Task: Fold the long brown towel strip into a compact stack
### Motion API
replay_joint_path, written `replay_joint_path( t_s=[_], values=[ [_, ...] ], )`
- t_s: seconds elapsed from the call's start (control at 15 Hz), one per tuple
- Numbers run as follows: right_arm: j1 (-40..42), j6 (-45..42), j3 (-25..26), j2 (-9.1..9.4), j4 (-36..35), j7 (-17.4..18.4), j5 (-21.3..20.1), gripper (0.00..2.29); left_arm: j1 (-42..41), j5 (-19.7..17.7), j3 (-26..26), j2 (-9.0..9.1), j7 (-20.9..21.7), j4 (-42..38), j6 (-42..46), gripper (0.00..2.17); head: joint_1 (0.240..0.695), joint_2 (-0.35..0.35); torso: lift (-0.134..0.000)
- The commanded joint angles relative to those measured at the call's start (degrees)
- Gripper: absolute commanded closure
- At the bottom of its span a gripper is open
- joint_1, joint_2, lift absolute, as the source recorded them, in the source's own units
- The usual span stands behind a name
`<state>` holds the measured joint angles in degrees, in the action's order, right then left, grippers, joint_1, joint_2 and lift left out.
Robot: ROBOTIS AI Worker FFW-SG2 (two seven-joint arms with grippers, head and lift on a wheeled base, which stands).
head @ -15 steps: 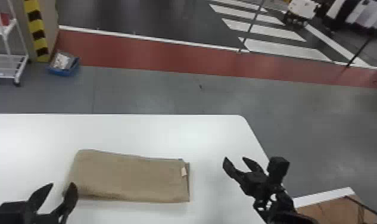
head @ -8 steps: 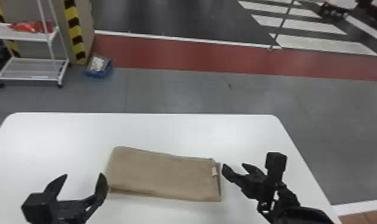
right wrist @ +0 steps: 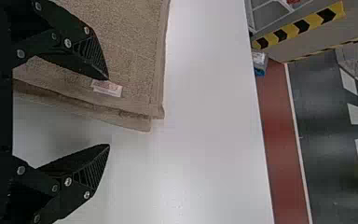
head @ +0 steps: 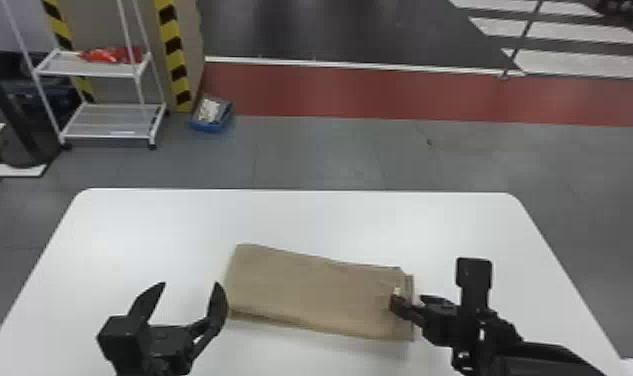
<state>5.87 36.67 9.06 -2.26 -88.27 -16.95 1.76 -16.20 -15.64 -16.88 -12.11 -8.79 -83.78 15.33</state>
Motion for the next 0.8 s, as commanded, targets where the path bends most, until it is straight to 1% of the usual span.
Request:
replay_joint_path(
  t_s=[0.0,0.2,0.33,0.47,0.53,0.6,0.73],
  values=[
    [0.02,3.01,-0.09,-0.02,-1.12,0.25,0.0,0.44,-0.06,0.0,-0.35,-0.01,0.0,0.28,1.41,0.07,0.695,-0.1,0.0],
    [0.37,4.6,-0.18,-0.02,-1.91,0.25,0.44,0.44,-0.33,0.0,-0.79,-0.1,0.0,0.72,2.64,0.08,0.695,-0.102,0.0],
    [0.37,4.77,-0.79,-0.02,-1.91,-0.1,0.71,0.57,-0.41,0.0,-1.4,-0.28,-0.18,0.9,3.69,0.08,0.695,-0.103,0.0],
    [0.11,4.77,-1.32,-0.02,-1.99,-0.36,0.71,0.63,-0.85,0.0,-1.49,-0.28,-0.18,0.9,4.4,0.08,0.695,-0.1,0.0],
    [-0.07,5.3,-1.5,-0.02,-1.91,-0.45,0.79,0.95,-1.03,0.0,-1.58,-0.37,-0.18,0.9,4.4,0.08,0.695,-0.097,0.0],
    [-0.16,5.65,-1.41,-0.02,-1.91,-0.54,1.06,1.17,-1.21,0.0,-1.58,-0.45,-0.18,0.9,4.4,0.08,0.695,-0.095,0.0],
    [-0.51,6.35,-1.32,-0.11,-1.91,-0.98,1.58,1.18,-1.73,0.08,-1.58,-0.63,-0.18,0.72,4.92,0.09,0.695,-0.087,0.0]
  ],
)
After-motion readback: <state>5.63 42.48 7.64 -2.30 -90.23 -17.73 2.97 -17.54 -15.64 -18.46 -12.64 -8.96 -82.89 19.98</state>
